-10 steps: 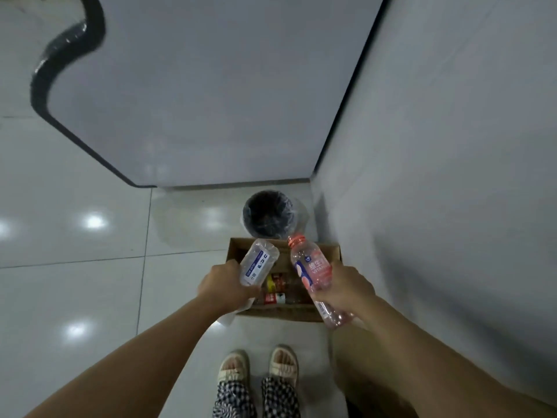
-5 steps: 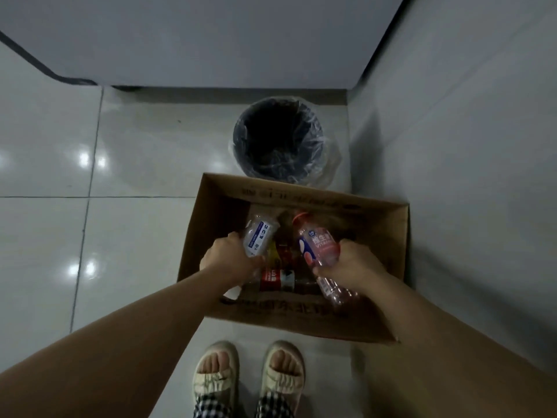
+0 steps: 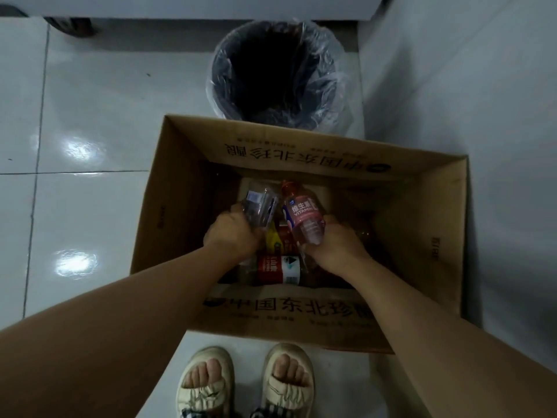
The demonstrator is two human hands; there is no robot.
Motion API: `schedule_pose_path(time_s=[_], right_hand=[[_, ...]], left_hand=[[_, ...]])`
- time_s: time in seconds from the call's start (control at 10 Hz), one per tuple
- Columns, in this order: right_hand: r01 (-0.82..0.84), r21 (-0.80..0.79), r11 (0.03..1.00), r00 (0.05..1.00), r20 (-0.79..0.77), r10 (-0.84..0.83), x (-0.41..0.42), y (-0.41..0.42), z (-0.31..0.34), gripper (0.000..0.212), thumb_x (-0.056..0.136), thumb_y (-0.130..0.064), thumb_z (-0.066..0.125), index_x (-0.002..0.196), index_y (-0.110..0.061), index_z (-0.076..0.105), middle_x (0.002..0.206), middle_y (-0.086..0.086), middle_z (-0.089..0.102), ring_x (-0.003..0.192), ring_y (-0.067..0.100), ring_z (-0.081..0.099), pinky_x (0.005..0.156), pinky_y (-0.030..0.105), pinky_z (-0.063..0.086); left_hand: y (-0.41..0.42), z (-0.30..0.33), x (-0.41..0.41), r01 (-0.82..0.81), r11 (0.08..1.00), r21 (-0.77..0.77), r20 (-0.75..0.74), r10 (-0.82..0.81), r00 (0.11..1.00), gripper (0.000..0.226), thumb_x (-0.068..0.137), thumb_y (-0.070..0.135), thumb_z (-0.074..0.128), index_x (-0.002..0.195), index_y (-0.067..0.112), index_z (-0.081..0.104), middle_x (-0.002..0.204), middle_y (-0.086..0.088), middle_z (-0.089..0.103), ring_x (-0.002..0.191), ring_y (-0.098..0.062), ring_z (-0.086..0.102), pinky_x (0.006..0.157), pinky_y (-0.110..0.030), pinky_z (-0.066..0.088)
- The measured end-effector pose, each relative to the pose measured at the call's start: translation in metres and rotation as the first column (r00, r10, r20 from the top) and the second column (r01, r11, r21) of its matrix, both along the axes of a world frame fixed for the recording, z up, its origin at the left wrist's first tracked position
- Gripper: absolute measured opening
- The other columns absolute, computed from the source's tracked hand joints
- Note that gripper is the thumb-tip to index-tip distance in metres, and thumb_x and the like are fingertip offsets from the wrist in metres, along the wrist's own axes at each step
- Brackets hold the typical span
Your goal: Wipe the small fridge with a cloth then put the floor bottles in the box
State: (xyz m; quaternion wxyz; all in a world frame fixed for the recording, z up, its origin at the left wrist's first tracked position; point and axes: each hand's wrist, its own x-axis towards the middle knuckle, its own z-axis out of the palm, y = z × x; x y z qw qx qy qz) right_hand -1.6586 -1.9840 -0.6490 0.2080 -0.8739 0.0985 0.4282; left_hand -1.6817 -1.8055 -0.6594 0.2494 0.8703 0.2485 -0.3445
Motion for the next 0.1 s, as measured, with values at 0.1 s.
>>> schedule_pose_path(time_s=[0.1], right_hand=[[-0.071, -0.034, 0.997, 0.996, 0.052, 0.073, -0.0079, 0.0041, 0.0275, 0.065, 0.082, -0.032, 0.069, 0.137, -0.020, 0.037, 0.134, 0.009, 0.041, 0.120, 0.029, 0.048, 0.096, 0.040, 0.046]], left_hand=[[0.0049, 0.0256, -0.0025, 0.102, 0.994, 0.027, 0.018, -0.103, 0.995, 0.058, 0.084, 0.039, 0.062, 0.131, 0.015, 0.038, 0.122, -0.012, 0.053, 0.105, -0.028, 0.057, 0.083, -0.041, 0.052]])
